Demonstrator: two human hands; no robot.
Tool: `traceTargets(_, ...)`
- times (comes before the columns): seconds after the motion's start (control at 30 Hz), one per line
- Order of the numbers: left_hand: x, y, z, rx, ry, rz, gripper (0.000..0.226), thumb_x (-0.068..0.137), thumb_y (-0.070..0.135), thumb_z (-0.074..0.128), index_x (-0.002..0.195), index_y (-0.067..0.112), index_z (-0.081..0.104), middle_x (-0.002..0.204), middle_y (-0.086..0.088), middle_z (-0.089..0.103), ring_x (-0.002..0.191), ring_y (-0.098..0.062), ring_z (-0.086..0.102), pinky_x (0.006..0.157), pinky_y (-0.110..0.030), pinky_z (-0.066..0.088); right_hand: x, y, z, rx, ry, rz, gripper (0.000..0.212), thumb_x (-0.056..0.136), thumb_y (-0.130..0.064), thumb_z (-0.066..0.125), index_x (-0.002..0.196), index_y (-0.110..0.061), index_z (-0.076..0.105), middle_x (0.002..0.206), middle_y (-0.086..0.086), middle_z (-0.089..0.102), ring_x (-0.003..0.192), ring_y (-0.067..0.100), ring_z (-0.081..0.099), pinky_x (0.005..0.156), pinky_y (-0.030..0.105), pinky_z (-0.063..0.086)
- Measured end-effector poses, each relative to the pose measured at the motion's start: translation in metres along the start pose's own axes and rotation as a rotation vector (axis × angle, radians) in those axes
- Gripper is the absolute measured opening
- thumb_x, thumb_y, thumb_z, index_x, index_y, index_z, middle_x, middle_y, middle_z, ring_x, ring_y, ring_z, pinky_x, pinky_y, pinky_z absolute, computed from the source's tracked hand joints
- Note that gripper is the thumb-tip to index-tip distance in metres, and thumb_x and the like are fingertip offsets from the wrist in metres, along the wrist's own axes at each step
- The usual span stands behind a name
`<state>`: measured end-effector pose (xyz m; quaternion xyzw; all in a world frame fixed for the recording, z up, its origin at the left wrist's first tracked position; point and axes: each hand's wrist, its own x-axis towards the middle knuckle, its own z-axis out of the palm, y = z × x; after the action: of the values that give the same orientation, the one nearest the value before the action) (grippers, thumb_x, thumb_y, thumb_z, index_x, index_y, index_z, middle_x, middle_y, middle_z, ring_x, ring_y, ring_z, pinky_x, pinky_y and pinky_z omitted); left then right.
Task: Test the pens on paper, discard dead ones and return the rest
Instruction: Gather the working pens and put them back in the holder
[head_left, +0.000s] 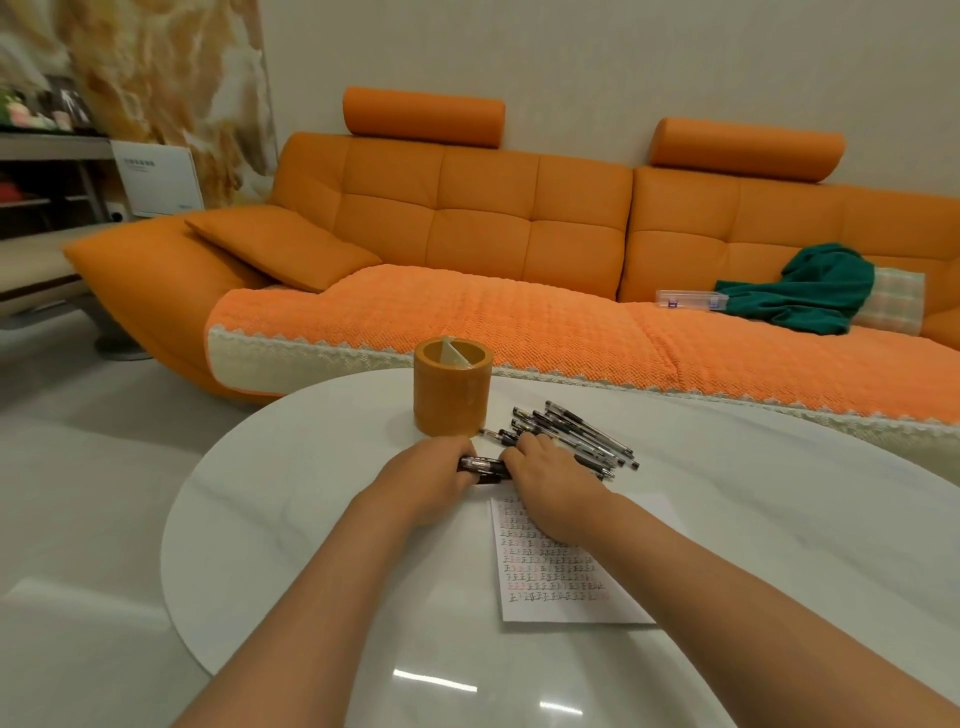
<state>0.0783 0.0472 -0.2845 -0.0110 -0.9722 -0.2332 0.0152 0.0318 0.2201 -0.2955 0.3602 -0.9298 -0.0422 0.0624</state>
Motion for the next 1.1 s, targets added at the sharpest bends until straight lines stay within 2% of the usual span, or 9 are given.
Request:
traceTargets(0.23, -0.001, 0.009, -0.026, -0.615, 0.117, 0.05, 0.028, 0.089, 0.02, 0.073, 0.113, 0.028, 0.06, 0.106, 0.005, 0.066, 0.081, -0.008, 0.067, 0.064, -0.022, 0.053, 0.003, 0.0, -0.018, 0.191, 0.114, 0.014, 0.027, 0.092, -0.002, 0.048, 0.116, -0.015, 0.049, 0.115, 0.005, 0.042, 0.1, 0.02, 0.039, 0.085, 0.033, 0.04)
traceTargets(0.33, 0.0, 0.015, -0.035, -0.705, 0.253, 0.065, 0.014, 0.094, 0.011, 0.066, 0.102, 0.022, 0.069, 0.094, -0.001, 0.069, 0.072, -0.008, 0.065, 0.06, -0.017, 0.051, 0.015, -0.004, -0.029, 0.337, 0.124, 0.049, 0.018, 0.099, -0.007, 0.043, 0.114, -0.017, 0.048, 0.105, 0.001, 0.046, 0.093, 0.02, 0.046, 0.08, 0.035, 0.045)
traceTargets(0.43, 0.003, 0.015, -0.044, -0.763, 0.324, 0.079, 0.019, 0.096, 0.007, 0.061, 0.096, 0.024, 0.07, 0.09, -0.001, 0.069, 0.067, -0.006, 0.063, 0.065, -0.021, 0.05, 0.022, -0.01, -0.044, 0.591, 0.117, 0.014, 0.03, 0.105, -0.016, 0.039, 0.134, -0.021, 0.041, 0.114, 0.003, 0.06, 0.098, 0.021, 0.06, 0.084, 0.043, 0.053)
traceTargets(0.6, 0.013, 0.016, -0.055, -0.829, 0.396, 0.133, 0.021, 0.098, 0.018, 0.062, 0.107, 0.037, 0.061, 0.114, 0.007, 0.064, 0.088, -0.015, 0.065, 0.075, -0.029, 0.054, 0.038, -0.012, -0.054, 0.834, 0.118, 0.016, 0.032, 0.104, -0.018, 0.036, 0.134, -0.027, 0.042, 0.112, -0.005, 0.06, 0.098, 0.013, 0.06, 0.086, 0.04, 0.054)
traceTargets(0.67, 0.019, 0.014, -0.055, -0.822, 0.462, 0.093, 0.021, 0.099, 0.031, 0.06, 0.117, 0.041, 0.056, 0.12, 0.013, 0.059, 0.096, -0.017, 0.063, 0.081, -0.034, 0.055, 0.046, -0.008, -0.059, 0.85, 0.135, 0.071, 0.031, 0.104, -0.017, 0.035, 0.132, -0.025, 0.043, 0.109, -0.003, 0.06, 0.096, 0.016, 0.059, 0.084, 0.041, 0.054)
traceTargets(0.8, 0.036, 0.001, -0.048, -0.499, 0.638, -0.035, 0.036, 0.098, 0.035, 0.059, 0.133, 0.031, 0.052, 0.13, 0.002, 0.046, 0.104, -0.007, 0.052, 0.083, -0.019, 0.042, 0.061, 0.005, -0.074, 1.099, 0.322, 0.196, 0.017, 0.106, -0.013, 0.034, 0.116, -0.018, 0.048, 0.096, 0.008, 0.061, 0.089, 0.028, 0.058, 0.087, 0.047, 0.052)
traceTargets(0.9, 0.053, -0.006, -0.038, -0.309, 0.546, -0.132, 0.059, 0.089, 0.047, 0.068, 0.142, 0.036, 0.044, 0.148, 0.001, 0.029, 0.136, -0.022, 0.031, 0.1, -0.034, 0.039, 0.079, 0.015, -0.085, 1.308, 0.499, 0.268, 0.017, 0.106, -0.007, 0.035, 0.116, -0.016, 0.046, 0.093, 0.009, 0.063, 0.086, 0.024, 0.06, 0.082, 0.039, 0.052)
traceTargets(0.97, 0.062, -0.009, -0.032, -0.302, 0.479, -0.17, 0.075, 0.083, 0.053, 0.073, 0.146, 0.039, 0.035, 0.157, 0.003, 0.02, 0.143, -0.026, 0.023, 0.107, -0.043, 0.038, 0.093, 0.021, -0.09, 1.416, 0.567, 0.3, 0.017, 0.106, -0.005, 0.034, 0.117, -0.016, 0.043, 0.091, 0.008, 0.062, 0.084, 0.023, 0.061, 0.078, 0.039, 0.051)
traceTargets(1.1, 0.077, -0.018, -0.027, -0.382, 0.49, -0.173, 0.083, 0.075, 0.05, 0.081, 0.144, 0.038, 0.035, 0.147, 0.006, 0.038, 0.129, -0.022, 0.043, 0.098, -0.041, 0.048, 0.122, 0.024, -0.091, 1.511, 0.604, 0.345, 0.019, 0.106, -0.003, 0.033, 0.111, -0.02, 0.041, 0.093, 0.01, 0.062, 0.085, 0.023, 0.064, 0.08, 0.038, 0.052)
